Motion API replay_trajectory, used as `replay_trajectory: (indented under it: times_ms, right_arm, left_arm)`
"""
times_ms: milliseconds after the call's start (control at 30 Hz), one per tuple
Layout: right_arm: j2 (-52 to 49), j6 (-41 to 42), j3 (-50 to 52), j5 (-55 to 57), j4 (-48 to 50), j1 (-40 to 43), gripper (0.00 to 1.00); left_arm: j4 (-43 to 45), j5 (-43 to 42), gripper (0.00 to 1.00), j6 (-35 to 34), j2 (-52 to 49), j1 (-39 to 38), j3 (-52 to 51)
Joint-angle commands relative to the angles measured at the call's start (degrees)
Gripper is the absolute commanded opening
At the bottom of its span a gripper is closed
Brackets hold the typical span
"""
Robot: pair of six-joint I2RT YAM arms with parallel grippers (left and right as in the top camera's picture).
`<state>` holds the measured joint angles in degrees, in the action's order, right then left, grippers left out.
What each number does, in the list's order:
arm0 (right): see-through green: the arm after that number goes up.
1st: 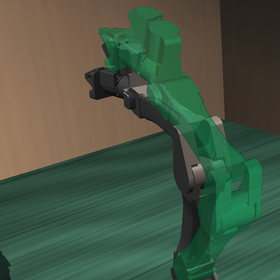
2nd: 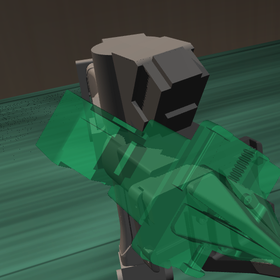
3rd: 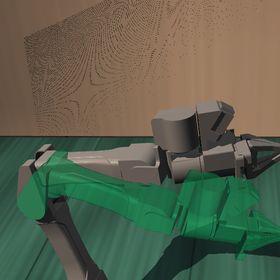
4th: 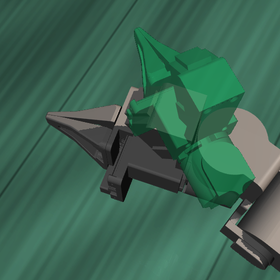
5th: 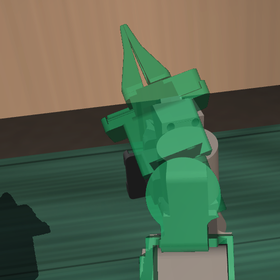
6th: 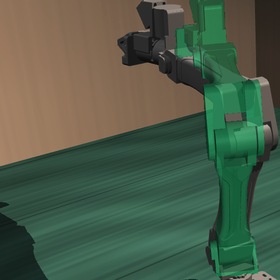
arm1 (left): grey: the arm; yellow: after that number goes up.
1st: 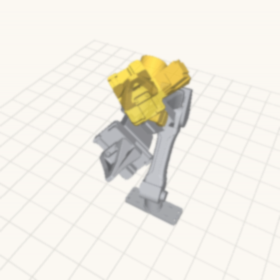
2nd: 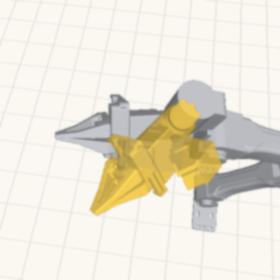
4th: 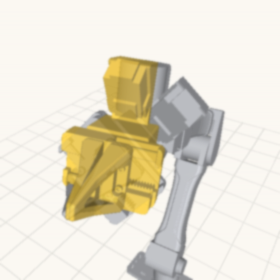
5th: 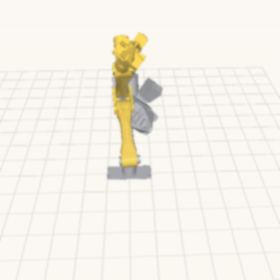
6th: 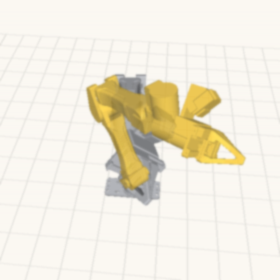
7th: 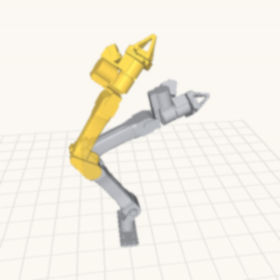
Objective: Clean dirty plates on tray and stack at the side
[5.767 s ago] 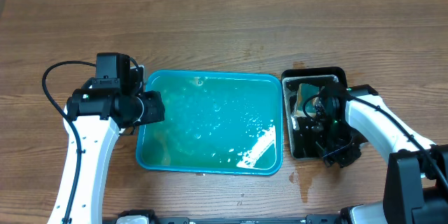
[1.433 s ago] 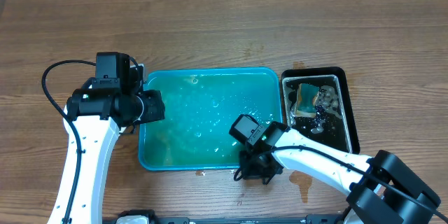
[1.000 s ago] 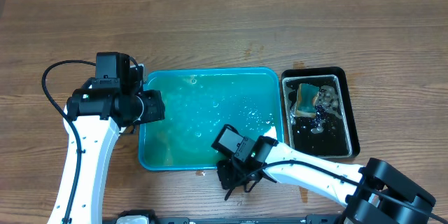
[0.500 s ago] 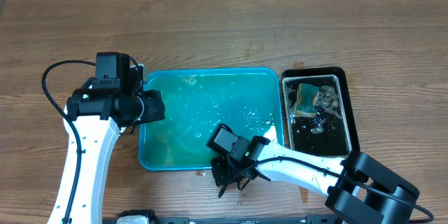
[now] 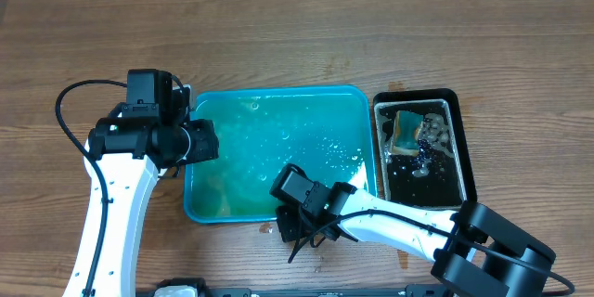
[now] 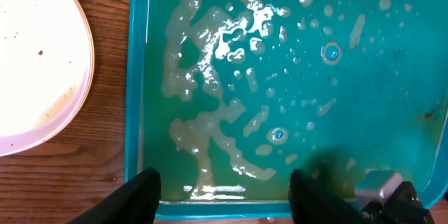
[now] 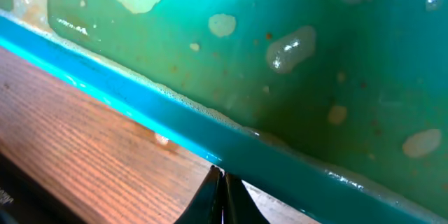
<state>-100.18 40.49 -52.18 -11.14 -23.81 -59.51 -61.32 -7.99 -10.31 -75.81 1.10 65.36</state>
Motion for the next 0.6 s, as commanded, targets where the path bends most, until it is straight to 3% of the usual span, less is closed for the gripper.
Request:
replay_trajectory:
  times_ms: [0,567]
  right_arm:
    - [0.07,0.24,-1.14,4.76,0.81,0.26,0.04]
    - [0.07,0.2,-1.14,5.88,3.13,0.26,0.04]
  left_arm:
    - [-0.02,-0.44,0.6,0.9,-0.04,-0.17,0.72]
    - [0.0,-0.44,0.61,0.92,-0.04,-0.17,0.72]
